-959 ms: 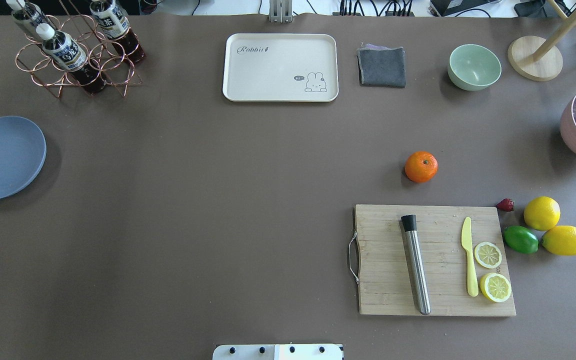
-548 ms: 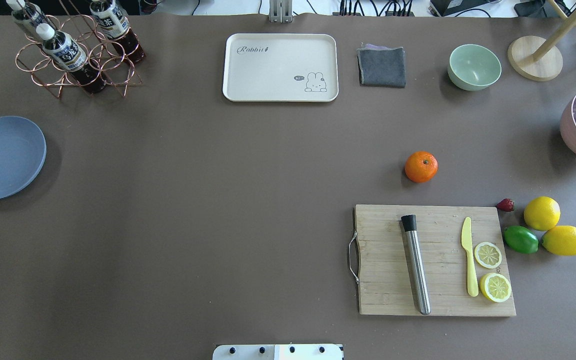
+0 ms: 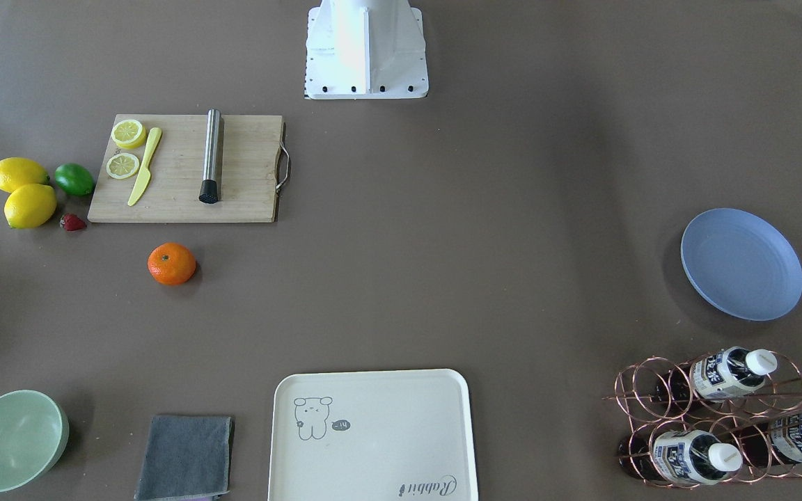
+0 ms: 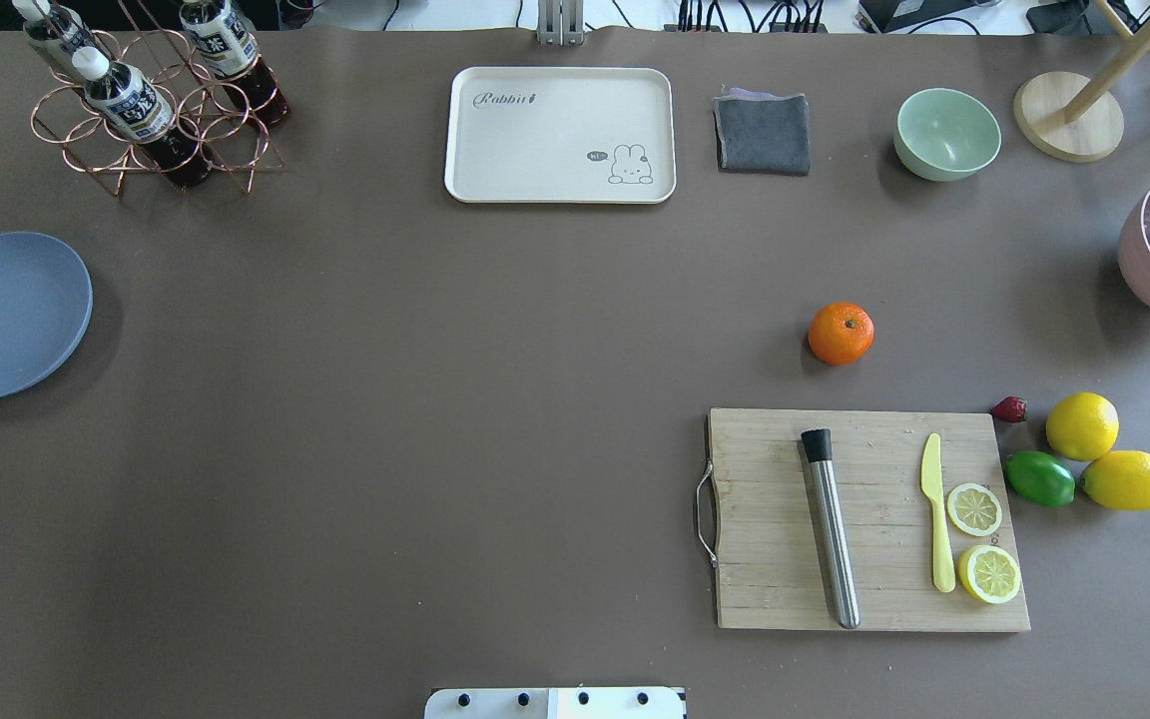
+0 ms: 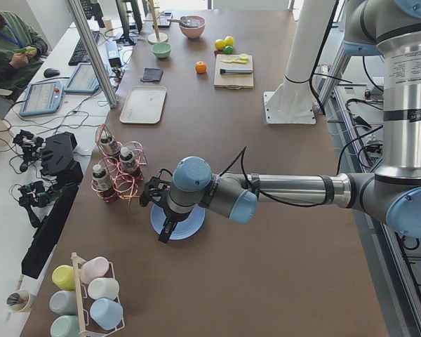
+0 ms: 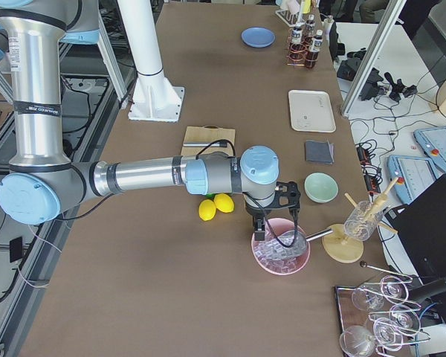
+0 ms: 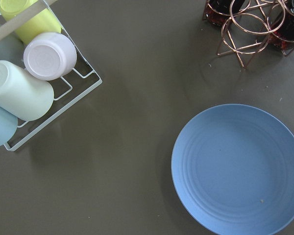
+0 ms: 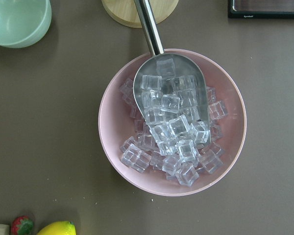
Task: Pick orange to plate
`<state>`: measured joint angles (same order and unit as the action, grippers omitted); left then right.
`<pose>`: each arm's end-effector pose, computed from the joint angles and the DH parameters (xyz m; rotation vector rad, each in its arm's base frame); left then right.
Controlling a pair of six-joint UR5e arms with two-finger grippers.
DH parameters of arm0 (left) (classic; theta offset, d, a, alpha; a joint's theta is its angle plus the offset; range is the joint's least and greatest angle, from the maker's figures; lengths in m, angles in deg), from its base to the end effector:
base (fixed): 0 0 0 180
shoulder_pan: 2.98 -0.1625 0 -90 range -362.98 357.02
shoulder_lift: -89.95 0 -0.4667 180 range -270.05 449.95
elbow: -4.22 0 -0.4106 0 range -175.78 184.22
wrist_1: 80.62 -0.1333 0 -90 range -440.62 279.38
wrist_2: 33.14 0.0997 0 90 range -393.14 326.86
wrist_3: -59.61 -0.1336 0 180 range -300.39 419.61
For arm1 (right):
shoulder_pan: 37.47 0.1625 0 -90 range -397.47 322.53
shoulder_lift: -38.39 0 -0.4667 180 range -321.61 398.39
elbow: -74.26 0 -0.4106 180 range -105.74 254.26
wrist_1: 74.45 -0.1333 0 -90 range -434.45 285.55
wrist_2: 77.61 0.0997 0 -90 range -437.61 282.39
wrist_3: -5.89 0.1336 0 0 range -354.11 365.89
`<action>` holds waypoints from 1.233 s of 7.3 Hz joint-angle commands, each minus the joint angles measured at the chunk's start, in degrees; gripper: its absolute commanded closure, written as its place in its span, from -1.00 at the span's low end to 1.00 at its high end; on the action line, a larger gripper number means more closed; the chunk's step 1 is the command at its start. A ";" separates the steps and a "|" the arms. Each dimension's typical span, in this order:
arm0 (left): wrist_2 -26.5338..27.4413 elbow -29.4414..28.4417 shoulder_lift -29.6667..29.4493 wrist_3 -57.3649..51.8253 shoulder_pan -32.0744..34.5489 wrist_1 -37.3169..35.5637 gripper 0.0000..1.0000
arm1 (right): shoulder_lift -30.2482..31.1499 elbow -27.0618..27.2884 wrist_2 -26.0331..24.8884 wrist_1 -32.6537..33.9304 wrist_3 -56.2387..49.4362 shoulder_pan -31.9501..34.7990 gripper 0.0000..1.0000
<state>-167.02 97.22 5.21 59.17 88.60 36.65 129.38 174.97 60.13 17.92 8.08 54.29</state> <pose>-0.0544 -0.4972 0.6885 0.4279 0.7458 0.1484 0.0500 -0.5057 0.6362 0.1176 -0.8324 0.0114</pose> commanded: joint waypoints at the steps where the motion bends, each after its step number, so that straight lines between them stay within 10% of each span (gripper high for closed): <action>1: 0.37 -11.29 -0.86 0.26 -3.14 15.28 -0.96 | -1.51 1.94 1.56 -0.09 5.06 -3.40 -1.00; 6: -4.12 -21.76 -5.42 18.26 -9.47 25.24 -0.96 | -5.91 5.02 1.40 -0.09 15.55 -10.63 -1.00; 9: 4.03 -26.64 -9.20 24.42 -16.41 30.83 -0.96 | -6.97 4.94 1.31 -0.09 15.56 -11.16 -1.00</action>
<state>-166.79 71.67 -2.63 81.34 75.44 66.20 122.86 179.92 61.47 17.83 23.57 43.33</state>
